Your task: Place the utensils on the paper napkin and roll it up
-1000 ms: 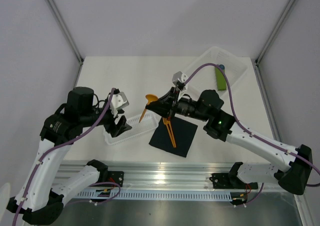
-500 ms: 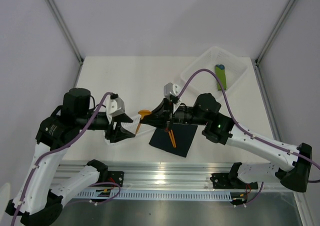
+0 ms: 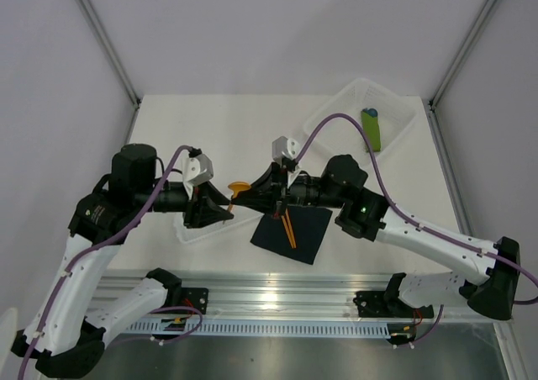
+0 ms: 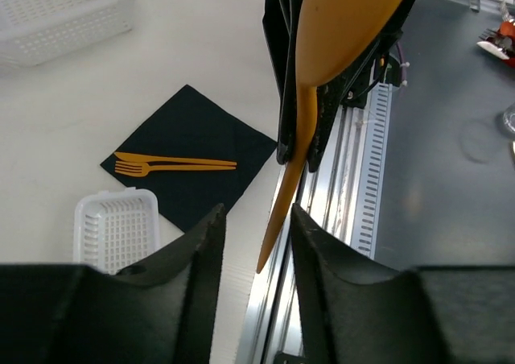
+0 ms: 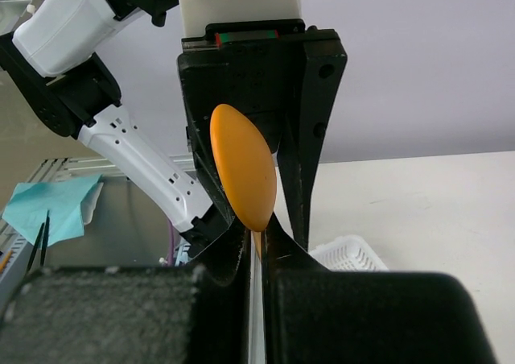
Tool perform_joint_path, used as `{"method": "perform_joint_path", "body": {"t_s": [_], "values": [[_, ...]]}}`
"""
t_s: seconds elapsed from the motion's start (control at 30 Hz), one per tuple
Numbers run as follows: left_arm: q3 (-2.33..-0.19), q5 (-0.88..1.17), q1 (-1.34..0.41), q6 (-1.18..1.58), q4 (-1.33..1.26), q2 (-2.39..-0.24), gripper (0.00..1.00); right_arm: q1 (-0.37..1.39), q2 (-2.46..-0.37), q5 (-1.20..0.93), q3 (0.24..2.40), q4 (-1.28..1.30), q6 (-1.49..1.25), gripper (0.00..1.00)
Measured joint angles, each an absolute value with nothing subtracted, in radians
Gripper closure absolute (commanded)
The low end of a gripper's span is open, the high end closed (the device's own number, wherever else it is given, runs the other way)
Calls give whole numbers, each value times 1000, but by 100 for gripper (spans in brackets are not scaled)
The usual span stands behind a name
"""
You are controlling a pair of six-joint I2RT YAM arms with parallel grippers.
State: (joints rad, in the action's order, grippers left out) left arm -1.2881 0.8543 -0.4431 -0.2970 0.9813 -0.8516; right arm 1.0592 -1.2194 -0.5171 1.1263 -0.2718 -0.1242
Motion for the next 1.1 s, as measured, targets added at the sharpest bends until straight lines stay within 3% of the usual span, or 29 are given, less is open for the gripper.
{"method": "perform_joint_path", "body": {"t_s": [0.13,0.17,0.23,0.37,0.5,0.57,0.8,1.1], "values": [[-1282,863,-444,-287,968,-852,83,1059,-1227,-514,1126,-282,-128,100],[-1280,866,-447,-287,969,-852,93,1058,-1227,-513,1126,-282,-128,100],[-1275,875,-449,-292,970,-850,99,1057,-1230,-502,1126,-282,-130,100],[-1266,868,-453,-295,966,-846,99,1058,-1237,-497,1126,-289,-144,98],[-1254,801,-453,-268,938,-842,100,1059,-1250,-430,1122,-309,-188,60],[-1238,714,-453,-247,913,-843,99,1068,-1251,-352,1109,-331,-216,55],[-1197,521,-453,-208,870,-854,99,1166,-1277,14,1077,-368,-307,57],[-1189,448,-450,-199,848,-855,99,1198,-1375,231,1085,-364,-408,68]]}}
